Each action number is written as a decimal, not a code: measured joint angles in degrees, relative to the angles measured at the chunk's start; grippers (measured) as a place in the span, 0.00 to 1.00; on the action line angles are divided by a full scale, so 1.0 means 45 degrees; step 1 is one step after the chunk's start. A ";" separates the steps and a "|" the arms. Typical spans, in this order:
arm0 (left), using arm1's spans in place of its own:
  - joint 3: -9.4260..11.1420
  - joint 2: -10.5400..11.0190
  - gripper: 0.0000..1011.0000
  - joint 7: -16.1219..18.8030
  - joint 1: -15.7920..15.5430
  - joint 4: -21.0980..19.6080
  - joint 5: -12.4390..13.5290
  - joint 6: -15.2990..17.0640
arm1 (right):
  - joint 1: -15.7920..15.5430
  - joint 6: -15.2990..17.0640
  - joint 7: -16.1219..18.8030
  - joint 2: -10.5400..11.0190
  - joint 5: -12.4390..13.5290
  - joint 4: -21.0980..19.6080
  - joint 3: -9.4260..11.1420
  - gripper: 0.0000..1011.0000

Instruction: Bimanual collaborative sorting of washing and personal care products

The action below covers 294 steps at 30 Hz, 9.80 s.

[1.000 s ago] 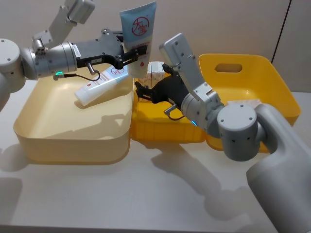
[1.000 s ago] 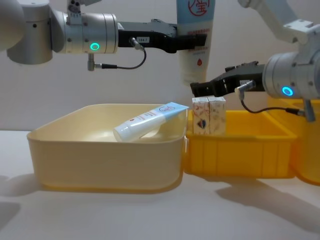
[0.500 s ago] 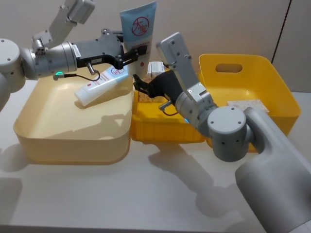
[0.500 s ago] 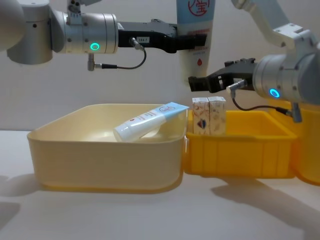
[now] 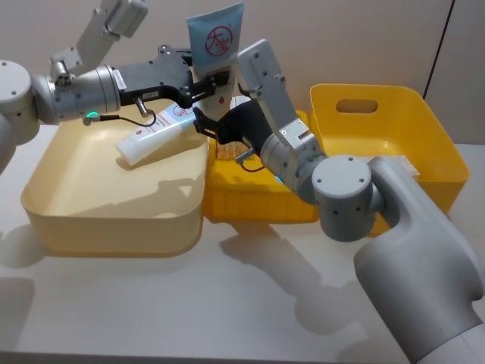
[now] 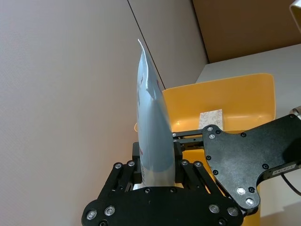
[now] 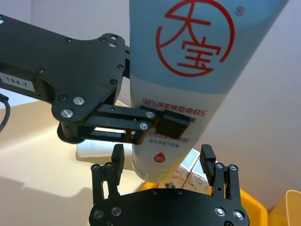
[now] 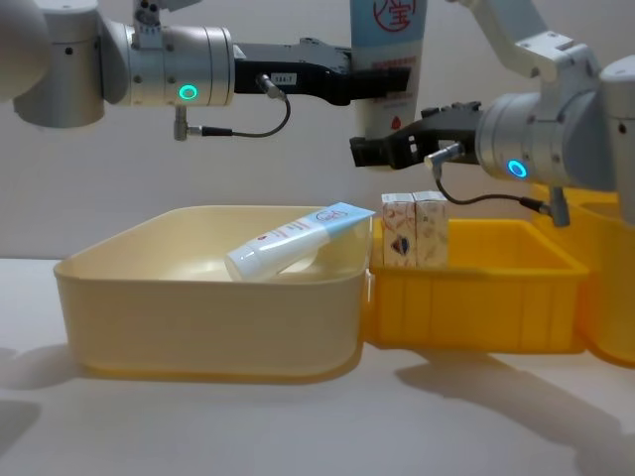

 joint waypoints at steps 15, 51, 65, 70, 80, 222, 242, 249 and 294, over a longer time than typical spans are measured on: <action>-0.0106 0.0121 0.35 -0.0705 0.0110 -0.0286 -0.0562 0.0200 | 0.0340 -0.0040 0.0170 -0.0237 -0.0090 0.0390 0.0005 0.99; -0.0290 0.0352 0.35 -0.1906 0.0325 -0.0809 -0.1508 0.0587 | 0.0471 -0.0059 0.0231 -0.0330 -0.0132 0.0551 0.0012 0.66; -0.0299 0.0358 0.35 -0.1955 0.0338 -0.0832 -0.1551 0.0602 | 0.0479 -0.0055 0.0232 -0.0334 -0.0132 0.0555 0.0011 0.66; -0.0300 0.0357 0.35 -0.1964 0.0338 -0.0837 -0.1557 0.0603 | 0.0479 -0.0055 0.0231 -0.0334 -0.0130 0.0555 0.0011 0.66; -0.0299 0.0352 0.45 -0.1989 0.0338 -0.0840 -0.1570 0.0603 | 0.0478 -0.0053 0.0232 -0.0333 -0.0130 0.0555 0.0008 0.66; -0.0297 0.0358 0.99 -0.1977 0.0337 -0.0836 -0.1561 0.0601 | 0.4924 1.0077 0.7460 0.4440 0.0662 0.4828 0.0858 0.99; -0.0299 0.0358 0.99 -0.1977 0.0338 -0.0836 -0.1562 0.0601 | 0.1726 0.9897 0.5257 0.4532 0.1136 -0.0306 0.3305 0.99; -0.0299 0.0360 0.99 -0.1977 0.0338 -0.0836 -0.1561 0.0601 | 0.0494 0.9514 0.4431 0.4326 0.1162 -0.2170 0.4236 0.99; -0.0298 0.0358 0.99 -0.1977 0.0337 -0.0836 -0.1562 0.0601 | -0.5181 0.4972 0.4613 0.4599 0.1720 -0.8551 0.6765 0.99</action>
